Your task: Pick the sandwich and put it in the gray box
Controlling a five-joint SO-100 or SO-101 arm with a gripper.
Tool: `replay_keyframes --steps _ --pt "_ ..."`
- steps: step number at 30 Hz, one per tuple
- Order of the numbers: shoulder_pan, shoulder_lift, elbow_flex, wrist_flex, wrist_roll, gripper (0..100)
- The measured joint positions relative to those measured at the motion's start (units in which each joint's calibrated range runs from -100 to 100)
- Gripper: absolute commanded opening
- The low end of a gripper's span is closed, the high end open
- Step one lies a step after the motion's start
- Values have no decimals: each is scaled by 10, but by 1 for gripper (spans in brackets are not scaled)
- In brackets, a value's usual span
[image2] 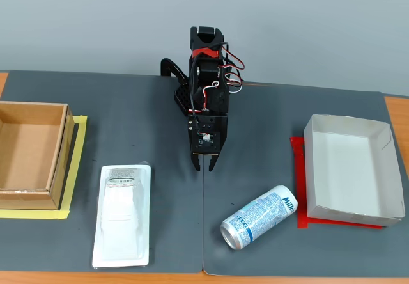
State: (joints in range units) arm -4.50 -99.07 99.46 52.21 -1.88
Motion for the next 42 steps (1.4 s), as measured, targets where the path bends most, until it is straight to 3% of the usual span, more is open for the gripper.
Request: replay_keyframes --steps 10,23,30,42 --pt "-3 31 -51 33 0 9" --pt "-1 253 -333 36 -1 9" --pt "56 319 -463 88 -1 10" --pt "178 466 -682 269 0 37"
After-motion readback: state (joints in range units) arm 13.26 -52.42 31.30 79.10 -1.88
